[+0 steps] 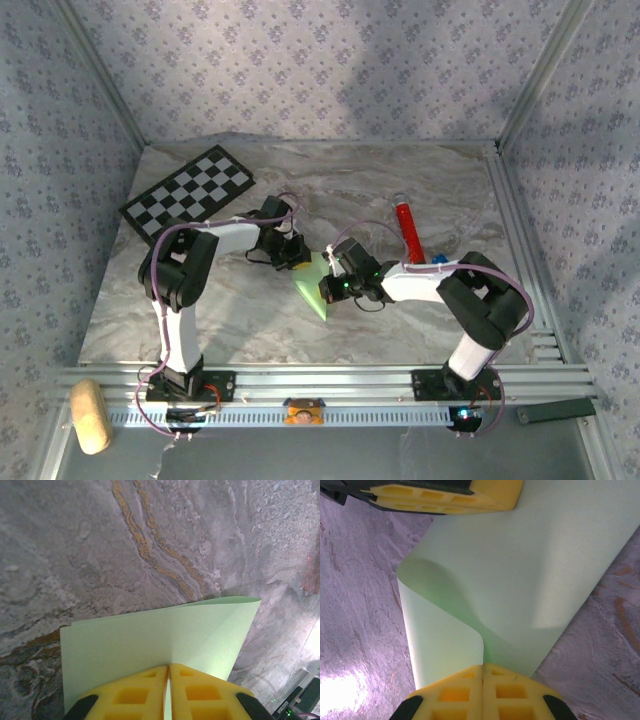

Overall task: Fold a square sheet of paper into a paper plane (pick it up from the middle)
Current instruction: Third fold the triangle at the center of the table.

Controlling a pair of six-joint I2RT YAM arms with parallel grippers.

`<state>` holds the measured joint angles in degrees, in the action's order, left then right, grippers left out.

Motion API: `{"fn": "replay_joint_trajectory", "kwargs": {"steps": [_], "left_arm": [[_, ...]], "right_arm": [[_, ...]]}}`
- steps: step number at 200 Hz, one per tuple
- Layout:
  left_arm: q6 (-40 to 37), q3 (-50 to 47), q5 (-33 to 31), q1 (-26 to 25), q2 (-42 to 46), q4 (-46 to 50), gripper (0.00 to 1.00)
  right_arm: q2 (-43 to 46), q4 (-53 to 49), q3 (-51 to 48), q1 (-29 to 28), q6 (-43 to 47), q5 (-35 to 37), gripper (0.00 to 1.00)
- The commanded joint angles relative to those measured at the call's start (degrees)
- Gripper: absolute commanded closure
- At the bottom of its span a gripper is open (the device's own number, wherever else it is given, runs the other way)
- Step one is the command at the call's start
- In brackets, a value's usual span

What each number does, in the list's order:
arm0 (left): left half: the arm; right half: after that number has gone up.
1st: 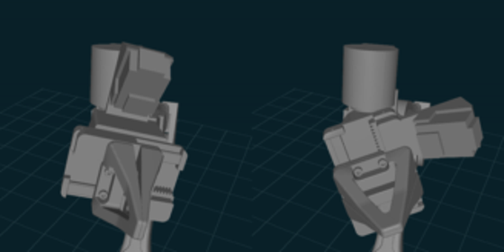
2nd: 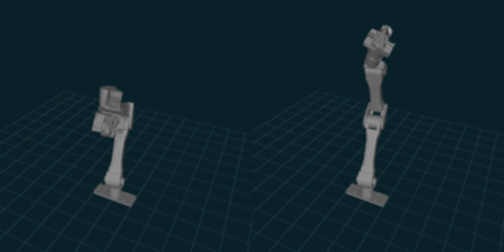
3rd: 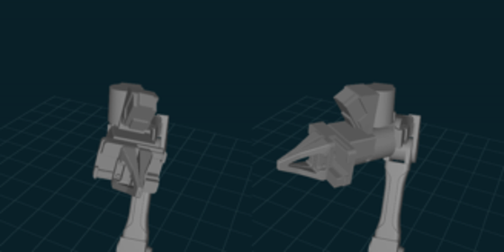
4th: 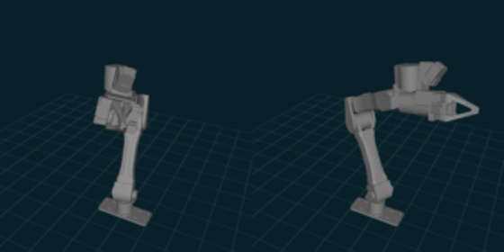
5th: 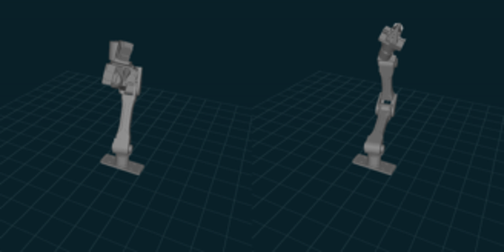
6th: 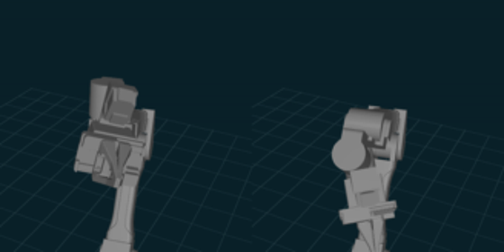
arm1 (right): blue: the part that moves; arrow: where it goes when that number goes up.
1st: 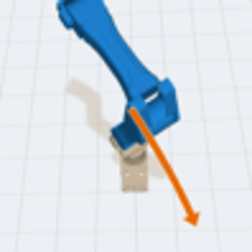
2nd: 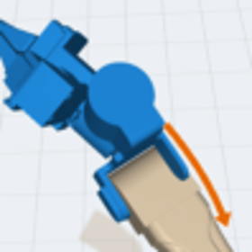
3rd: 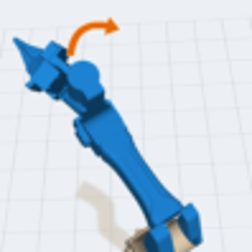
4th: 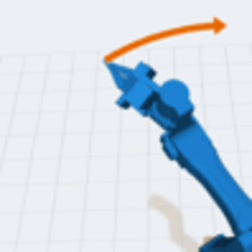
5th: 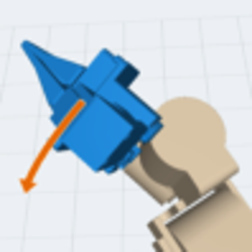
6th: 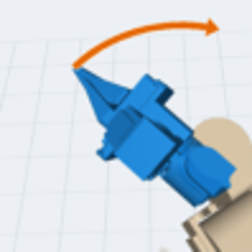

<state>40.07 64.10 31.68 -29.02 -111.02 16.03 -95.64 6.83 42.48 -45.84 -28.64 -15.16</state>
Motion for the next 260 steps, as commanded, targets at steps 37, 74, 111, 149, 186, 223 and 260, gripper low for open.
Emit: {"fn": "replay_joint_trajectory", "kwargs": {"steps": [37, 74, 111, 149, 186, 223, 260], "left_arm": [[-0.5, -0.6, -2.1, -0.9, -2.6, 2.1, 0.89], [-0.5, -0.2, -2.2, -0.9, -2.5, 2.3, 0.89], [-1.5, 2.1, -1.7, -0.9, -2.0, 3.6, 0.87], [-2.4, 6.4, -4.9, -0.9, 2.0, 6.7, 0.75], [-1.2, 4.5, -8.5, -0.9, 10.4, 7.2, 0.61], [2.9, -6.1, -5.5, -0.9, 20.7, 0.5, 0.74], [14.7, -22.2, 4.0, -2.3, 27.9, -20.4, 0.94]], "right_arm": [[-2.1, -1.3, 0.0, 0.2, 0.4, 0.6, 0.98], [-2.8, -3.3, 0.4, -0.1, 0.5, 1.9, 0.98], [-2.9, -3.3, 0.1, -0.3, 0.4, 2.3, 0.98], [-2.9, -3.1, 0.3, -0.2, 0.2, 2.4, 0.98], [-2.8, -2.6, 0.4, 0.0, -0.3, 2.3, 0.98], [-2.9, -2.5, 0.5, 0.1, -0.4, 2.2, 0.98], [-2.5, -2.8, 0.1, 0.1, -0.7, 2.4, 0.98]]}}
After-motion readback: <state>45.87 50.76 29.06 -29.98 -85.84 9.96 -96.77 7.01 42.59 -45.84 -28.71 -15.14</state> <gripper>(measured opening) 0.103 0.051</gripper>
